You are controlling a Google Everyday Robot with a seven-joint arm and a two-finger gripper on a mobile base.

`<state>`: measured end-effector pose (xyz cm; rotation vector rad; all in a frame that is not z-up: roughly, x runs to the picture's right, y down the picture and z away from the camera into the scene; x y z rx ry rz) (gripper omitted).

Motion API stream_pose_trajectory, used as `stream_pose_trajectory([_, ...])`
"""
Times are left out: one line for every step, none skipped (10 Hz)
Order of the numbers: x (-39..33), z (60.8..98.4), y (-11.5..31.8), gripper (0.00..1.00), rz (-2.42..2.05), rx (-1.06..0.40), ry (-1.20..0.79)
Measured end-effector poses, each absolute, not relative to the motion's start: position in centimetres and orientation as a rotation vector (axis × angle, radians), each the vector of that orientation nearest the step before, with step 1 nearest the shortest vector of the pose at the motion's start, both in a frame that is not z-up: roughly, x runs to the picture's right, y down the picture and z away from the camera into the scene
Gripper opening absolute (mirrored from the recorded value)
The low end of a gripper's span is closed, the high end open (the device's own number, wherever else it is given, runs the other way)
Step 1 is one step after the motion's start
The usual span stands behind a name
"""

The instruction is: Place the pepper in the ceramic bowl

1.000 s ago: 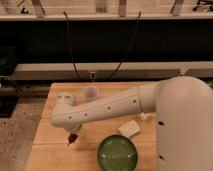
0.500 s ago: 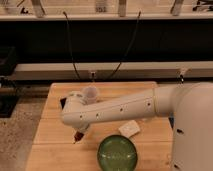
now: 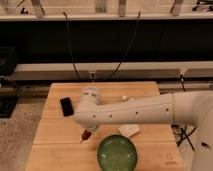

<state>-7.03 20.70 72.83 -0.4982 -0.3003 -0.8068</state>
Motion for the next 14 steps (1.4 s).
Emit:
stream_pose_trajectory([-7.0, 72.6, 20.8, 0.01, -0.798, -0.498, -0.304])
stream_pose_trajectory([-6.5, 72.2, 20.9, 0.01, -0.788, -0.497, -0.308])
stream_pose_trajectory([-5.6, 71.6, 21.2, 0.01, -0.778, -0.5, -0.314])
stream_pose_trajectory([-5.1, 71.2, 21.2, 0.01, -0.771, -0.5, -0.319])
stream_pose_trajectory([-5.2, 71.1, 21.3, 0.01, -0.768, -0.499, -0.324])
stream_pose_trajectory([-5.0, 70.8, 21.3, 0.01, -0.753, -0.5, -0.329])
stream_pose_trajectory([-4.1, 70.6, 21.4, 0.01, -0.745, -0.502, -0.331])
stream_pose_trajectory([-3.6, 70.4, 21.5, 0.01, -0.743, -0.502, -0.333])
stream_pose_trajectory([-3.3, 70.2, 21.6, 0.01, -0.742, -0.503, -0.338])
stream_pose_trajectory([-3.1, 70.1, 21.7, 0.01, -0.742, -0.504, -0.343])
stream_pose_trajectory([-2.9, 69.9, 21.9, 0.01, -0.738, -0.506, -0.35])
stream_pose_trajectory([-2.4, 69.7, 22.0, 0.01, -0.734, -0.509, -0.353])
stream_pose_trajectory([-1.5, 69.5, 22.2, 0.01, -0.725, -0.514, -0.358])
stream_pose_trajectory([-1.3, 69.3, 22.4, 0.01, -0.722, -0.517, -0.363])
